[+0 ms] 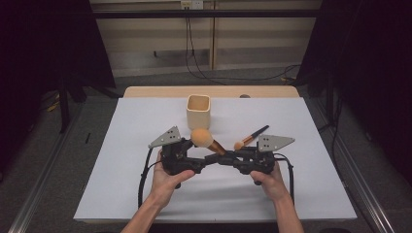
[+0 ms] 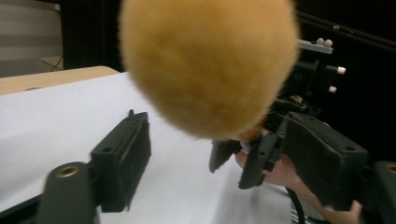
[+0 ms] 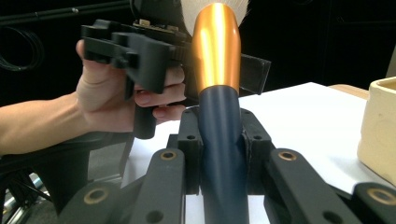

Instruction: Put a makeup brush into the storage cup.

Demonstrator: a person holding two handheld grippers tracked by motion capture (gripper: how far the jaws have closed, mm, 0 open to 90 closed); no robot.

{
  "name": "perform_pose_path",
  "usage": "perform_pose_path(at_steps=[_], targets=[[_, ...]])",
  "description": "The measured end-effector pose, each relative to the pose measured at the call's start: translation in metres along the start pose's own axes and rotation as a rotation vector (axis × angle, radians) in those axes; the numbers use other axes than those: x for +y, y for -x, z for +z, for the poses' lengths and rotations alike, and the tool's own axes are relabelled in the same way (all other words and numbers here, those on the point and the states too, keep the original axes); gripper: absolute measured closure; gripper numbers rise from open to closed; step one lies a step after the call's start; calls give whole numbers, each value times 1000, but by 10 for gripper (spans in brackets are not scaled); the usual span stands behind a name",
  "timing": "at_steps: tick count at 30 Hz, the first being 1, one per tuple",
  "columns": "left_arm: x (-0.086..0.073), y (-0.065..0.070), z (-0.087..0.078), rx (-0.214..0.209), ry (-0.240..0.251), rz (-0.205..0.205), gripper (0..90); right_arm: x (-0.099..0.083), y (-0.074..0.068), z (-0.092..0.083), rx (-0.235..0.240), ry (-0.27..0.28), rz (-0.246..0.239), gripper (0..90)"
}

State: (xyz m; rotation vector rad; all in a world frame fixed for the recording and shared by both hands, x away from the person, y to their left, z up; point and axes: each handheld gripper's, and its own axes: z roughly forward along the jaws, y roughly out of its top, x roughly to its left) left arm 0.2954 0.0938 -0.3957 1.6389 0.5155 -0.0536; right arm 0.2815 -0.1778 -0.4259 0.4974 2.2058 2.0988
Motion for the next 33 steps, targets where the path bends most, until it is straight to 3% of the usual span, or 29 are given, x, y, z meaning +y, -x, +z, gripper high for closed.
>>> perform_pose_path(at_steps=[11,19,33], targets=[[1,-1,4,-42,43,-32,413,-1,-1,1,10,8,4,747],[0,0,5,-85,54,-33,619,-4,0,6,24,2,21,747],[3,-1,3,-114,37,-48,654,-2,0,7,39,-18,18,744]])
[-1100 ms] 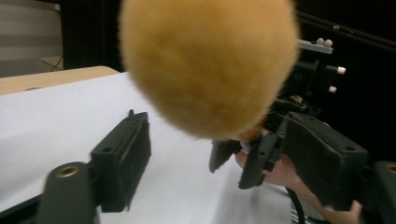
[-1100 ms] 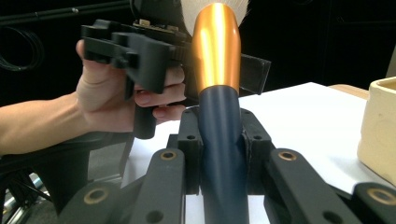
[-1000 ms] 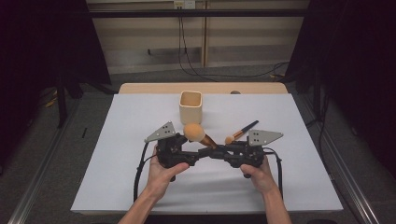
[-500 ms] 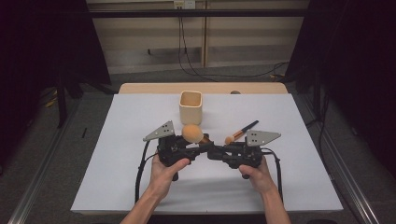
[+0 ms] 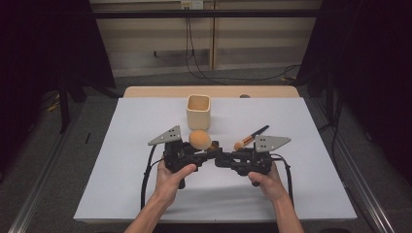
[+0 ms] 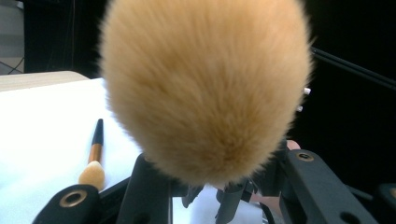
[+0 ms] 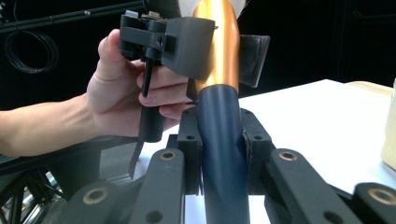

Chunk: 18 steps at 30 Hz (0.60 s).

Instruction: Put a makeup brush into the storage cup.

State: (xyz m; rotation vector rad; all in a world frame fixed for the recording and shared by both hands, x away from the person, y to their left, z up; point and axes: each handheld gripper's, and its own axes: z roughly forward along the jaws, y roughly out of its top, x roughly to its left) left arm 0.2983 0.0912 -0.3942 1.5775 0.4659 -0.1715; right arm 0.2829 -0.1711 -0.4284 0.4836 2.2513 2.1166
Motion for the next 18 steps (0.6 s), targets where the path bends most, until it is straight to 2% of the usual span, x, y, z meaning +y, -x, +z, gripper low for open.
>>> perform_pose_path(at_steps=[7,12,16,18], targets=[[2,0,-1,12,-4,-2,658,2,0,-1,-18,-27,-7,730],[3,-1,-6,33,-9,2,659,3,1,-4,-39,-56,-10,666],[4,-3,-7,41,-10,3,659,5,0,-5,-59,-68,-17,550],[4,-3,-8,52,-18,2,659,5,0,-4,-76,-82,-18,449]])
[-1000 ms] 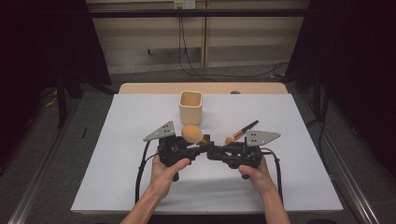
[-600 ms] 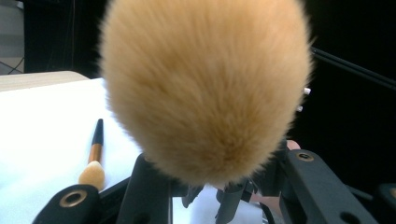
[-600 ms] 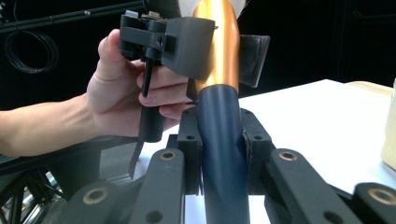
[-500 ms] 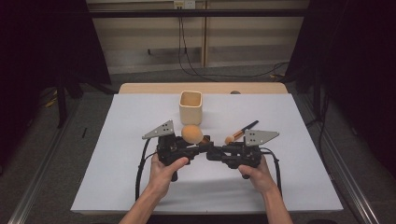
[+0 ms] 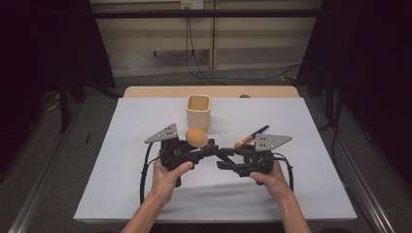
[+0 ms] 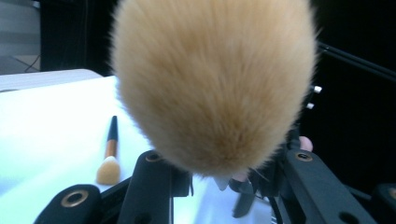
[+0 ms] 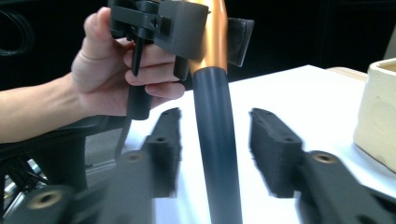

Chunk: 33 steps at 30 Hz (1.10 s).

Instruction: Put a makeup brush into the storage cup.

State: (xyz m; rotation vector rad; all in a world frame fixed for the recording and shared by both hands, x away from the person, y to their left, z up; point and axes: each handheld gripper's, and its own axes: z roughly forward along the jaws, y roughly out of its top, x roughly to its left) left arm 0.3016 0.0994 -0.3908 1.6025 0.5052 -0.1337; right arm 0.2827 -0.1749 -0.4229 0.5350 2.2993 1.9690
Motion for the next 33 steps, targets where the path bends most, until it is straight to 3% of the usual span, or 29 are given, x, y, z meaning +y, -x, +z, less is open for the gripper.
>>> perform_pose_path(at_steps=[5,7,9,12,20,23,27,31,33], targets=[[1,-2,-3,21,-9,0,659,1,-1,-1,-37,-15,3,303],[1,-2,-4,27,-12,4,660,1,0,-1,-57,-19,11,180],[2,-2,-6,37,-18,14,660,1,1,-2,-78,-27,18,162],[3,-2,-8,43,-26,19,660,2,1,-2,-104,-27,27,45],[8,-2,-13,81,-55,47,660,5,1,1,-110,-34,-3,0],[10,-2,-14,89,-63,52,660,9,2,3,-156,-48,-2,0],[13,-3,-17,103,-80,56,660,14,-2,6,-247,-35,-69,0],[15,-5,-22,122,-94,59,660,19,-1,10,-297,-78,-81,10],[15,-6,-25,132,-99,56,661,19,1,11,-313,-89,-65,13]])
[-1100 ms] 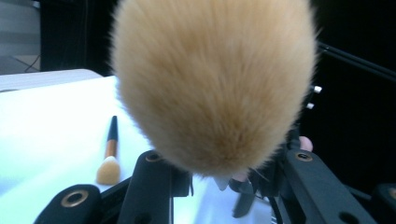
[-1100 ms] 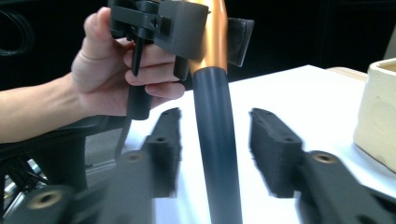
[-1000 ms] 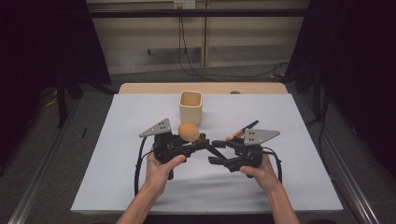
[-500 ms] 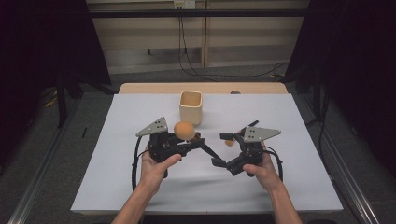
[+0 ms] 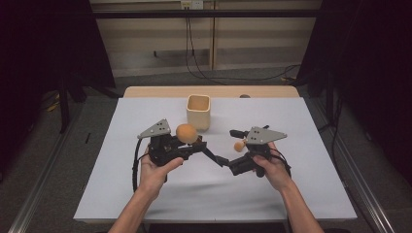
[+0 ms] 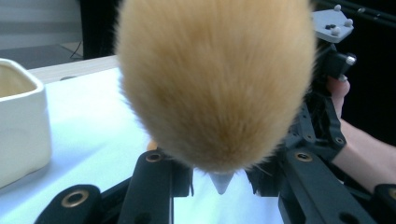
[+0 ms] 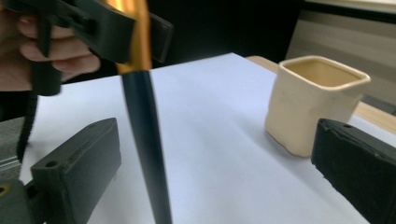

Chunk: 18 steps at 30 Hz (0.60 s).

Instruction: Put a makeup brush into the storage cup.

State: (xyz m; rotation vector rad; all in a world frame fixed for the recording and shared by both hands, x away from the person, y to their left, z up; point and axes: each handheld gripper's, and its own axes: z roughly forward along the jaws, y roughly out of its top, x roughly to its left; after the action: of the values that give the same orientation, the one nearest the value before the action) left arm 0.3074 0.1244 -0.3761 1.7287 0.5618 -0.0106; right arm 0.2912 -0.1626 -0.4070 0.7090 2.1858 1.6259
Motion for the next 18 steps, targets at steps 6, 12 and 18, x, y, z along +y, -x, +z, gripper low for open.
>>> perform_pose_path(at_steps=[6,12,18], targets=[[2,-4,-7,20,-20,0,660,-5,6,-3,-27,-49,25,14],[5,-8,-11,35,-39,4,660,-8,9,-14,-53,-43,47,17],[9,-10,-14,45,-46,6,661,-15,6,-24,-82,-38,57,17]])
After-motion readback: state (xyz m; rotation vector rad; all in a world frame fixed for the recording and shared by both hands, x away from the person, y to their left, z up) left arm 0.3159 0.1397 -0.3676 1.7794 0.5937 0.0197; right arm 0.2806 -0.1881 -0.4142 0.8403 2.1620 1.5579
